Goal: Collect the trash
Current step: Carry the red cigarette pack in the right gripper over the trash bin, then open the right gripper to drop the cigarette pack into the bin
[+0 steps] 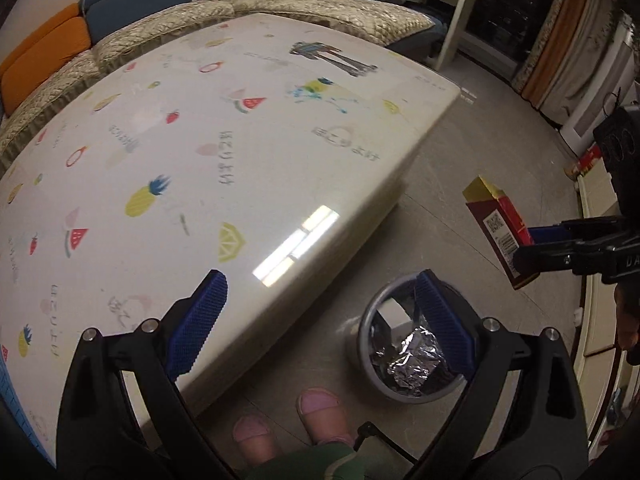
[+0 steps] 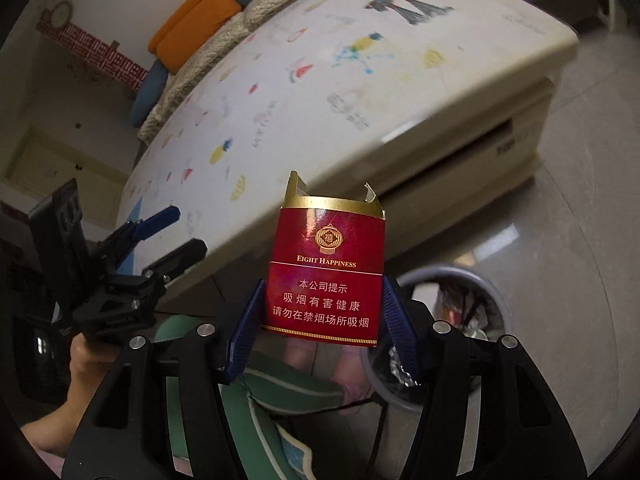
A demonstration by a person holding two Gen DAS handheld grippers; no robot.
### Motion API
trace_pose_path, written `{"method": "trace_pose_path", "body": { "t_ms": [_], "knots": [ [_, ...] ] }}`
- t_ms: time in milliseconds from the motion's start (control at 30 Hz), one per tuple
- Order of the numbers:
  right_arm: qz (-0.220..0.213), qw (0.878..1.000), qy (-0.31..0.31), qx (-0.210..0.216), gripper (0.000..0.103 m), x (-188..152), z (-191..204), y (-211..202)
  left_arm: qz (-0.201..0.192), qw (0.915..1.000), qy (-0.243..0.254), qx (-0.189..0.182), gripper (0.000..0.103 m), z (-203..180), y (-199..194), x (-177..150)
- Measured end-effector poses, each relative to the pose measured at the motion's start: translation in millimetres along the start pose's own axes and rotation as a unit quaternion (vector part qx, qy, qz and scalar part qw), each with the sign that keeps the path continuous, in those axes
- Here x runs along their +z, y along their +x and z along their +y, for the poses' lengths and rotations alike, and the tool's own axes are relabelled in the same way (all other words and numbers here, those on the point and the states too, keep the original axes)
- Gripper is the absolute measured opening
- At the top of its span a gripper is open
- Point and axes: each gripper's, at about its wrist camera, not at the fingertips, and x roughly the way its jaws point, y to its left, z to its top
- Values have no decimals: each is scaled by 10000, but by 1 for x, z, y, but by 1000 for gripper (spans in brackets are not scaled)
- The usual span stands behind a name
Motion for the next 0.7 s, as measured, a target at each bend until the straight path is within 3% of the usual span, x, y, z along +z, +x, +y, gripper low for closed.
{"method": "trace_pose_path", "body": {
  "t_ms": [300, 500, 700],
  "knots": [
    [687, 9938, 845, -220, 60, -78, -80, 62, 410, 9983, 399, -117, 93, -50, 34, -32],
    [877, 9862, 1338, -425, 65, -90, -117, 99, 887, 9949, 470, -91, 93, -61, 70, -54],
    [757, 9858, 1448, -378, 68, -84, -126, 89, 1047, 9933, 466, -145, 93, -62, 80, -57]
  ]
}}
